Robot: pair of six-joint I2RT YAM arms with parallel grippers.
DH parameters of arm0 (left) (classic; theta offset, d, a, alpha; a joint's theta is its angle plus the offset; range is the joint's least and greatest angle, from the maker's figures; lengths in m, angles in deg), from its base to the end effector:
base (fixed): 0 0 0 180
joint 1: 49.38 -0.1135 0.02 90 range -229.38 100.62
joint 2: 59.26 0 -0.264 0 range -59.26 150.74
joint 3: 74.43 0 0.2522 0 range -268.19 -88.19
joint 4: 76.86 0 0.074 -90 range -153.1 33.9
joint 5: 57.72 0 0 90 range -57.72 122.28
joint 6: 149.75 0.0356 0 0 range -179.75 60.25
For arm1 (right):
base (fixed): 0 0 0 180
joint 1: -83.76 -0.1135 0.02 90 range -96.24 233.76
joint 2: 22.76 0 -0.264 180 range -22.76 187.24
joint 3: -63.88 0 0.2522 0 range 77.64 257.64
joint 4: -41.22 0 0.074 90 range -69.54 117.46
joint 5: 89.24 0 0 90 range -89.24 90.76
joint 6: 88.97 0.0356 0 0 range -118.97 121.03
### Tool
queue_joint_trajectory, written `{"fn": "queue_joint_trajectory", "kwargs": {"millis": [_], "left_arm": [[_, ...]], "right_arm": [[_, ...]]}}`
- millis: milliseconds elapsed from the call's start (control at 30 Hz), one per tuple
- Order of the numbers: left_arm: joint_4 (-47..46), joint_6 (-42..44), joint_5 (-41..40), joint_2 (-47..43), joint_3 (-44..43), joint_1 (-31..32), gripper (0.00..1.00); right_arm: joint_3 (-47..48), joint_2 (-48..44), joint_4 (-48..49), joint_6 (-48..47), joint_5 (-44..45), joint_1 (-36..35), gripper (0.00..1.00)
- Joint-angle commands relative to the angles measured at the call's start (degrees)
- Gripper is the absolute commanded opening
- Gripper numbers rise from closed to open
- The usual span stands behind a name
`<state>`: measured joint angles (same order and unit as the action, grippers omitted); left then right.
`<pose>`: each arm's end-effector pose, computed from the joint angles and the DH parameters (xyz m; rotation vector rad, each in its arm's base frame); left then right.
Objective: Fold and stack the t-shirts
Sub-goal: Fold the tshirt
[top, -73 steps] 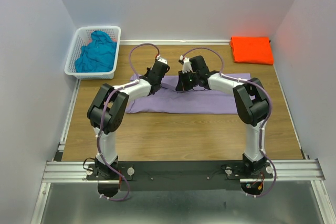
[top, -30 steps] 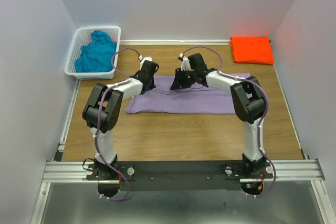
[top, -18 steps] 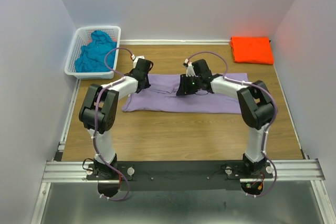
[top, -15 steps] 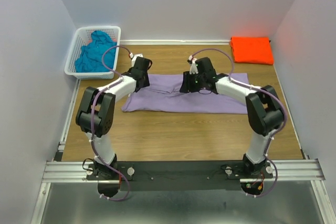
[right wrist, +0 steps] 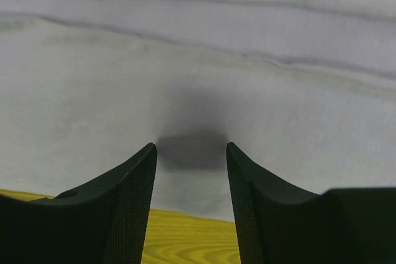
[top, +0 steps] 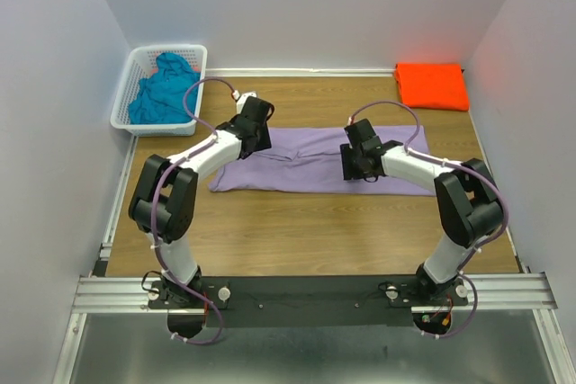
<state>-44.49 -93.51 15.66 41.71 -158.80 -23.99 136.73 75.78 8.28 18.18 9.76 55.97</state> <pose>0.3503 -0.1550 0.2191 -0.3034 2.3637 -0.1372 0.3063 0.1551 0.1720 -0.1822 2.5703 0.0891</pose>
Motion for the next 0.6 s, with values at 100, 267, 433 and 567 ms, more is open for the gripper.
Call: {"fn": "queue_joint_trajectory", "kwargs": {"millis": [100,267,433,567], "left_arm": [[2.8,-0.4,1.2,7.7,-3.1,-0.6,0.56],[4.9,2.5,2.1,13.7,-6.5,-1.0,0.56],[8.2,5.9,3.0,19.7,-14.2,-1.0,0.56],[9.4,8.1,3.2,23.7,-20.3,-1.0,0.56]], "right_arm": [[-4.8,-0.5,-2.1,3.0,1.0,0.1,0.57],[-8.1,-1.2,-3.8,5.2,-5.9,0.0,0.58],[-11.9,-5.5,-8.8,9.2,-14.8,-2.3,0.59],[-12.7,-7.1,-10.8,12.5,-19.6,-8.8,0.6]]}}
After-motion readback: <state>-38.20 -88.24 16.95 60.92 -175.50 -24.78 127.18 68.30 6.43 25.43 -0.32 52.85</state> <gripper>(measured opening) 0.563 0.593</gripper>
